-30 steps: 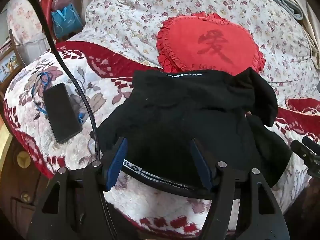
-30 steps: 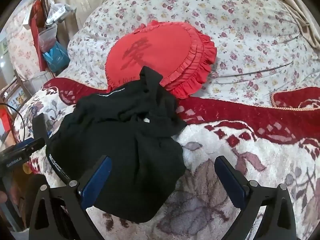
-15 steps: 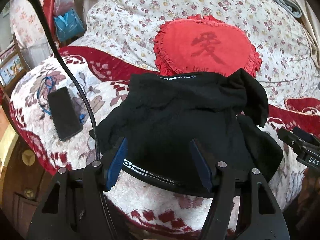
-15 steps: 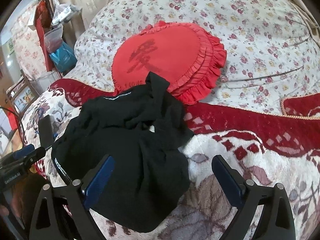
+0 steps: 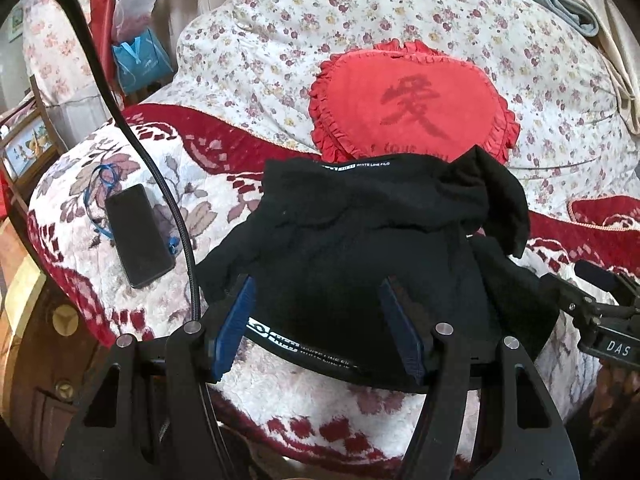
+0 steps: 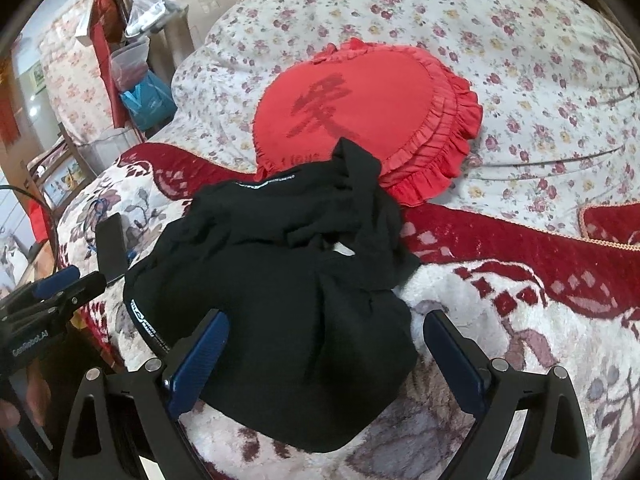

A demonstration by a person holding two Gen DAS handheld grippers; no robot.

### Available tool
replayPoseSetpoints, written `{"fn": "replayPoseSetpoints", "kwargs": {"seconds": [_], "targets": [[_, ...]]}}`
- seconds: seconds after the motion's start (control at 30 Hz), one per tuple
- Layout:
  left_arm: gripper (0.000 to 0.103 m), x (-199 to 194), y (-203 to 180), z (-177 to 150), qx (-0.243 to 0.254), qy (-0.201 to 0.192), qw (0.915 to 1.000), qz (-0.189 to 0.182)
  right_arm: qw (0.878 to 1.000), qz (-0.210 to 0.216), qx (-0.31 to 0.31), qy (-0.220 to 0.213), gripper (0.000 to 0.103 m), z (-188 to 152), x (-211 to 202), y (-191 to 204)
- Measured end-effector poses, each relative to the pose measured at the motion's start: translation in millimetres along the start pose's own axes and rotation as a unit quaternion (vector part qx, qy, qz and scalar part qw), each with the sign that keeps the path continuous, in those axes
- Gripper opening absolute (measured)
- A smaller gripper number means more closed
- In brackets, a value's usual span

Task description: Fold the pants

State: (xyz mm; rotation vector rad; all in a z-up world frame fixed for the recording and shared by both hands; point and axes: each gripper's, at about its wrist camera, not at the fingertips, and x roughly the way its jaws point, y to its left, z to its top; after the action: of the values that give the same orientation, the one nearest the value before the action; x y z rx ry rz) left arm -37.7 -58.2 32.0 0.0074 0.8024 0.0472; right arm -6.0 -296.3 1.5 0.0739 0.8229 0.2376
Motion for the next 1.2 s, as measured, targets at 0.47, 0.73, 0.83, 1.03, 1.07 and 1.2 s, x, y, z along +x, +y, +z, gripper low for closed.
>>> {"fn": "replayPoseSetpoints", "kwargs": {"seconds": [0.47, 0.73, 0.83, 1.03, 1.07, 1.2], "targets": [[0.065, -1, 2, 1, 0.029, -0.015, 0.9994, -0.009, 1.0, -0.004, 0.016, -0.009, 0.097, 1, -2, 15], [0.065, 13, 2, 4, 0.025, -0.002, 0.9996, -0.013, 1.0, 0.003, 0.02, 0.011, 0.097, 5, 20, 16], [0.065, 25, 4, 6, 0.019, 0.006, 0.9997, -0.015, 0.999, 0.017, 0.032, 0.031, 0.097, 11, 42, 13], [0.065, 58, 10, 12, 0.011, 0.029, 0.9995, -0.011, 0.995, 0.035, 0.054, 0.08, 0.097, 30, 97, 0], [0.065, 63, 11, 13, 0.009, 0.032, 0.9994, -0.009, 0.994, 0.032, 0.055, 0.085, 0.097, 33, 104, -4], [0.065, 85, 19, 18, -0.001, 0.048, 0.9988, -0.006, 0.995, -0.007, 0.057, 0.083, 0.097, 60, 128, -30]]}}
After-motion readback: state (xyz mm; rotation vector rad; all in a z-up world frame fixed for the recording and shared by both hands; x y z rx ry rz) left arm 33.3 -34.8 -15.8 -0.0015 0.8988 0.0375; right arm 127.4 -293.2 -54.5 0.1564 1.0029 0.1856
